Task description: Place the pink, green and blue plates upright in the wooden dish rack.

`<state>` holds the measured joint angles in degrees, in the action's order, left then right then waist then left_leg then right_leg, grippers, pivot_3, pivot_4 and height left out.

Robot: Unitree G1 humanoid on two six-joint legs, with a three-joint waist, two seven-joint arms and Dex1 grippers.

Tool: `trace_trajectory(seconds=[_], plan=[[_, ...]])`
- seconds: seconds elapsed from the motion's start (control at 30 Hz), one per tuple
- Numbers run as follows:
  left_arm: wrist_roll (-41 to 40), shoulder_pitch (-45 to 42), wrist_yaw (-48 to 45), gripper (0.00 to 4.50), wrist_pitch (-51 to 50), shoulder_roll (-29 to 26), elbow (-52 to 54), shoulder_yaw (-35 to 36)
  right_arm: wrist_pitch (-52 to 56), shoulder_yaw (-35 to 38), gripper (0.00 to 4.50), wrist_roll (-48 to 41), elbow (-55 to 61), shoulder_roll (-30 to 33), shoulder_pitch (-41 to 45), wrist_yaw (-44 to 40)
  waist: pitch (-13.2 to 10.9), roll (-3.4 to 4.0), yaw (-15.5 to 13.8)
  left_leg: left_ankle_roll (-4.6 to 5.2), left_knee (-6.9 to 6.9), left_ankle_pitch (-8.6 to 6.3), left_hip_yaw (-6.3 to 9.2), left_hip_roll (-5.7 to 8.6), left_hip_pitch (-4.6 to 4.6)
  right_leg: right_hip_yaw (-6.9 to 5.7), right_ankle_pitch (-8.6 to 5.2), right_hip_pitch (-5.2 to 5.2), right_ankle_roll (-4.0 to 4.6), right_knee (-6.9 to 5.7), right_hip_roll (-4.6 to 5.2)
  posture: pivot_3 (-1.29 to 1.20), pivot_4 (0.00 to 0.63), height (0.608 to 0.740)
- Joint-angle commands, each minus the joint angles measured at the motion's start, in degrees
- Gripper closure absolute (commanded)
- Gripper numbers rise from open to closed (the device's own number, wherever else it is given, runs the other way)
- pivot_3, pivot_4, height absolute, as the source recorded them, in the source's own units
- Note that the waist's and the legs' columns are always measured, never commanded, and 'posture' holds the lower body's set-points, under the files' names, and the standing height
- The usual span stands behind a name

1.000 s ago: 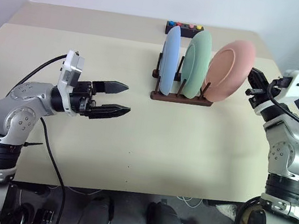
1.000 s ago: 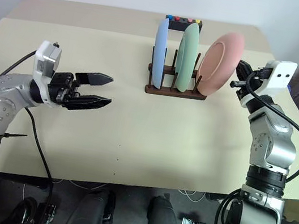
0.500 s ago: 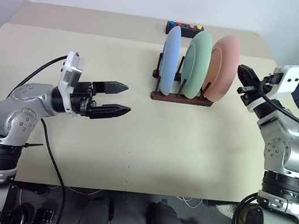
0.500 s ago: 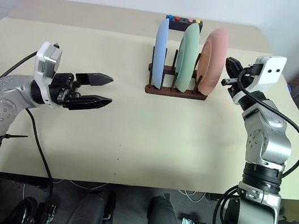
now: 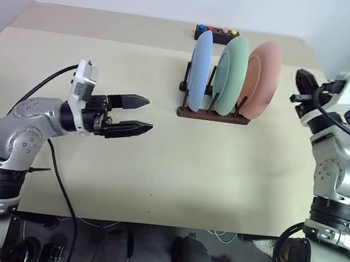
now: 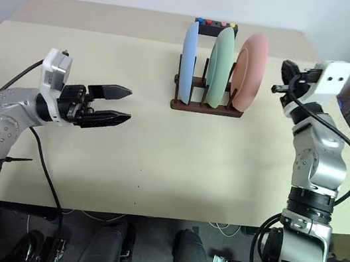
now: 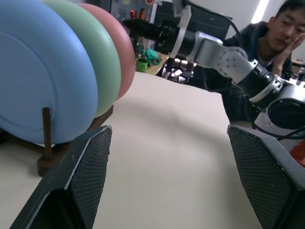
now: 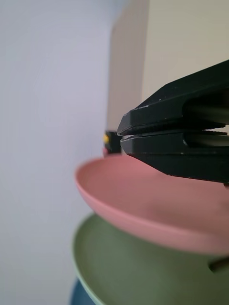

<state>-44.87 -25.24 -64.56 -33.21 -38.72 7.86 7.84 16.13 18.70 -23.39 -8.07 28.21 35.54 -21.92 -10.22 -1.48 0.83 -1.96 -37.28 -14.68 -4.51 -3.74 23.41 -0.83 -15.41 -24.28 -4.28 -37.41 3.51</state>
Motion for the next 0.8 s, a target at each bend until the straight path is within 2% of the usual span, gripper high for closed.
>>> trace_trajectory(seconds=[0.03, 0.23, 0.37, 0.47, 0.6, 0.63, 0.7, 0.8], plan=[[0.8, -1.4, -0.2, 0.49, 1.7, -0.2, -0.1, 1.2, -1.6, 1.9, 4.45, -1.1, 2.9, 0.9, 0.1, -0.6, 0.0, 0.00, 0.1, 0.00, 0.00, 0.00, -0.01, 0.00, 0.00, 0.00, 0.00, 0.00, 0.00, 0.00, 0.00, 0.00, 0.150, 0.740], [2.4, -2.4, -1.1, 0.49, 3.8, -0.9, -3.3, 1.9, 2.3, 8.6, 4.45, -12.1, 9.6, 1.6, -1.9, -3.4, 0.0, 0.00, -0.1, 0.00, 0.00, 0.00, -0.01, 0.00, 0.01, 0.00, 0.00, 0.00, 0.00, 0.00, 0.01, 0.00, 0.150, 0.740], [3.4, -3.9, -1.9, 0.49, 5.5, -1.1, -6.2, 2.3, 9.2, 10.7, 4.45, -24.4, 17.8, 2.5, -6.0, -9.3, 0.0, 0.00, -0.2, 0.00, 0.01, 0.00, 0.00, 0.00, 0.01, 0.00, 0.00, 0.00, -0.01, 0.02, 0.00, 0.00, 0.150, 0.740], [4.1, -4.6, -2.5, 0.49, 6.5, -1.1, -7.3, 2.1, 12.6, 9.0, 3.58, -28.7, 21.6, 3.2, -8.8, -12.8, 0.0, -0.01, 0.0, 0.00, 0.01, 0.00, 0.00, -0.01, 0.00, 0.00, 0.00, 0.00, 0.00, 0.00, 0.00, 0.00, 0.150, 0.740], [4.6, -4.8, -3.1, 0.49, 7.0, -1.3, -7.9, 2.3, 14.6, -1.5, 1.63, -23.4, 27.6, 8.5, -14.4, -21.3, 0.0, 0.01, 0.0, 0.01, 0.01, 0.00, -0.01, -0.01, -0.03, 0.02, 0.01, 0.00, -0.01, -0.02, -0.02, 0.00, 0.150, 0.740], [4.6, -4.8, -3.2, 0.49, 7.0, -1.3, -7.9, 2.4, 15.0, -3.4, 1.24, -22.8, 28.6, 9.7, -15.3, -22.7, 0.0, -0.01, 0.0, 0.01, 0.00, 0.00, 0.00, -0.01, -0.02, 0.01, 0.00, 0.00, -0.01, -0.01, -0.02, 0.00, 0.150, 0.740], [4.6, -4.9, -3.4, 0.49, 7.0, -1.6, -8.1, 2.5, 16.9, -4.0, 0.14, -25.3, 29.6, 10.4, -15.9, -24.0, 0.0, -0.01, -0.1, 0.01, -0.01, -0.01, 0.00, -0.01, -0.01, 0.02, 0.00, 0.00, -0.01, -0.01, -0.02, 0.00, 0.150, 0.740], [4.8, -4.9, -3.7, 0.49, 7.0, -2.0, -8.3, 2.6, 16.9, -4.5, 0.06, -24.5, 29.5, 11.4, -16.1, -25.6, 0.0, -0.01, -0.2, 0.01, -0.07, -0.01, 0.00, 0.00, 0.01, 0.02, 0.01, 0.00, -0.01, -0.01, -0.02, 0.00, 0.150, 0.740]])
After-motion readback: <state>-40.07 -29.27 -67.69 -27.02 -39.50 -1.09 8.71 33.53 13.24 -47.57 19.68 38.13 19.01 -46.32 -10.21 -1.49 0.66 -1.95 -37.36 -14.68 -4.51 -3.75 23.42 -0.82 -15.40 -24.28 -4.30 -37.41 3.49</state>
